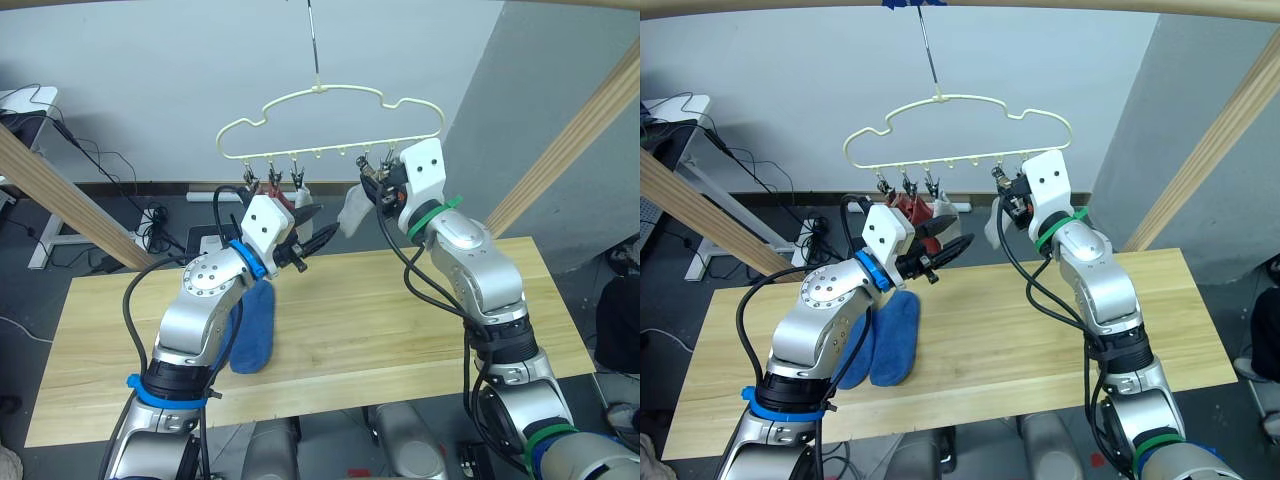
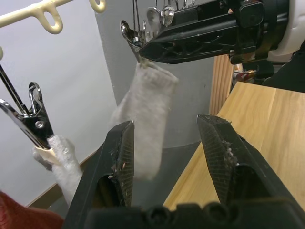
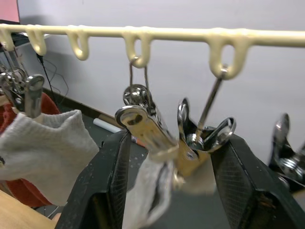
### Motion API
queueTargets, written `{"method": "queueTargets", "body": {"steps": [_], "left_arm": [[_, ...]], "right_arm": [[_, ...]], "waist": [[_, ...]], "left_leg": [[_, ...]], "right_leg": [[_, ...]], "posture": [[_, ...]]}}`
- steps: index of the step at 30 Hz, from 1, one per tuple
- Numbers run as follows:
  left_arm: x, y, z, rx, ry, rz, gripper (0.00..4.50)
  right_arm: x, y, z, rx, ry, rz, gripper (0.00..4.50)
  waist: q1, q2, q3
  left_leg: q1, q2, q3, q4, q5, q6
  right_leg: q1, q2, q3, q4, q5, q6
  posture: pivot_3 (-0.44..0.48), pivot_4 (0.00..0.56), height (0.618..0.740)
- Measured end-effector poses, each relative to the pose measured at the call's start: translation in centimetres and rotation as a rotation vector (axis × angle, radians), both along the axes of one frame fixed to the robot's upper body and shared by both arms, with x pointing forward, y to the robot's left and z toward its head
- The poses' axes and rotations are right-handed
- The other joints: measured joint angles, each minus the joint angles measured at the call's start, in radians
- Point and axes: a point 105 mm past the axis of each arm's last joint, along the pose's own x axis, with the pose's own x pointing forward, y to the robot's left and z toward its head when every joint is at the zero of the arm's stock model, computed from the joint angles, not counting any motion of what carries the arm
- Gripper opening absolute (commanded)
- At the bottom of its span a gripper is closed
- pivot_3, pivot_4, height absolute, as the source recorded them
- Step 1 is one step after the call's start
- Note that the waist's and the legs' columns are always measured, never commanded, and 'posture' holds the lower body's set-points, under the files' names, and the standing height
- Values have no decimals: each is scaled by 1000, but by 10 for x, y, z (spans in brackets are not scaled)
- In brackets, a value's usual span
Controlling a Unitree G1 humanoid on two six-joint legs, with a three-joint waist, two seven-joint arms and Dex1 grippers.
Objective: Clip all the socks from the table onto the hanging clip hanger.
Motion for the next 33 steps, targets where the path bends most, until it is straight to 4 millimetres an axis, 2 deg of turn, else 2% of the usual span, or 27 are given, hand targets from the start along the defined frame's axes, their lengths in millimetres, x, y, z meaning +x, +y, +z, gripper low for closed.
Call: {"method": "queueTargets", "body": {"steps": [11, 17, 21, 26, 33], "left_arm": [[-3, -3, 5, 1, -13, -5, 2306], [-5, -4, 6, -2, -11, -3, 2306], [-7, -2, 9, -23, -10, -21, 2306], [-16, -2, 17, -18, -13, -119, 2306], [-22, 4, 33, 34, -17, -216, 2306]], "right_arm": [[0, 0, -1, -15, -8, 6, 2529], [-10, -6, 6, -9, -20, -5, 2529], [-19, -11, -1, 0, 16, -13, 2529], [-25, -19, 0, 17, 33, -62, 2529], [-22, -18, -3, 49, 50, -100, 2529]], "waist": [[0, 0, 0], [2, 0, 0], [3, 0, 0], [4, 0, 0], [5, 0, 0]], "left_leg": [[0, 0, 0, 0, 0, 0], [0, 0, -1, 0, 0, 0], [0, 0, -1, 0, 0, 0], [0, 0, 0, 0, 0, 0], [0, 0, 0, 1, 0, 0]], "right_leg": [[0, 0, 0, 0, 0, 0], [0, 0, 0, 1, 0, 0], [0, 0, 0, 1, 0, 0], [0, 0, 0, 1, 0, 0], [0, 0, 0, 1, 0, 0]], "posture": [[-198, 240, 740], [-198, 243, 740], [-198, 243, 740], [-206, 247, 740], [-201, 245, 740]]}}
